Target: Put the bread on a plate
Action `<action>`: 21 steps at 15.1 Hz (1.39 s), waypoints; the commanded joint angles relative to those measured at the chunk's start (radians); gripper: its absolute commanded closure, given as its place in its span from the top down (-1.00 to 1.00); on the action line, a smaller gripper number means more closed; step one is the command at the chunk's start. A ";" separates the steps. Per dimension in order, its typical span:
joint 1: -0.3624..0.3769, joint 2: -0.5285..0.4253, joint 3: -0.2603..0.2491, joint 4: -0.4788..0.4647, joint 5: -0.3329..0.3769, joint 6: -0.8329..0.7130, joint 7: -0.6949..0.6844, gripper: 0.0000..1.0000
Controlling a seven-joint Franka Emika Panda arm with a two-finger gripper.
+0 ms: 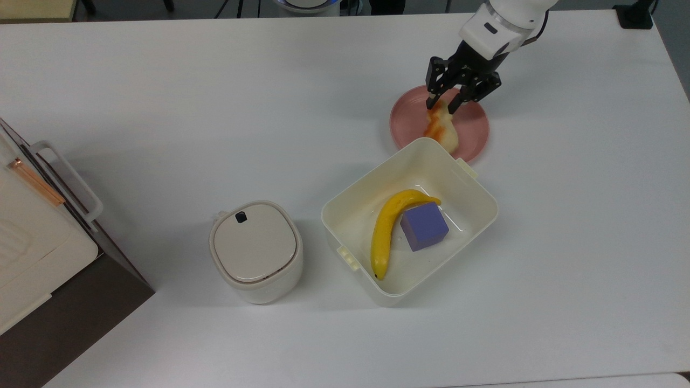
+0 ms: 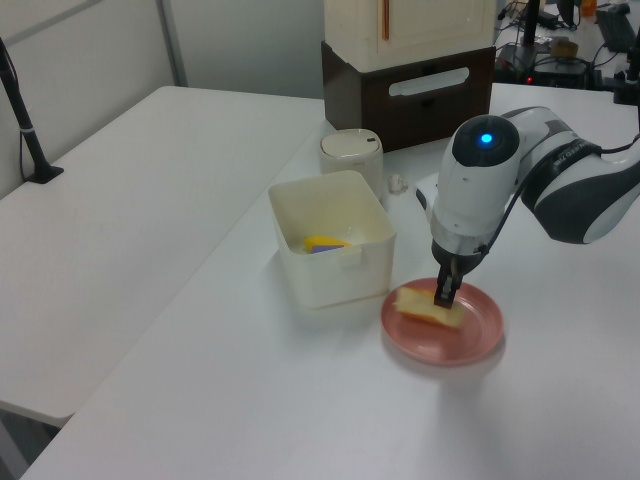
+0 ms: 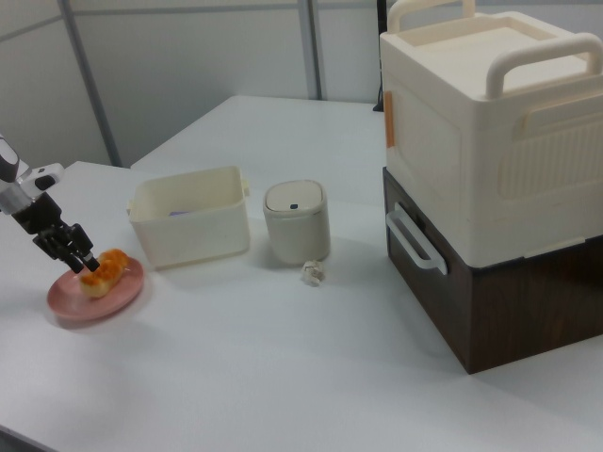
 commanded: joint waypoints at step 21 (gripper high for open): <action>-0.344 -0.117 -0.089 0.167 0.182 -0.308 -1.067 0.79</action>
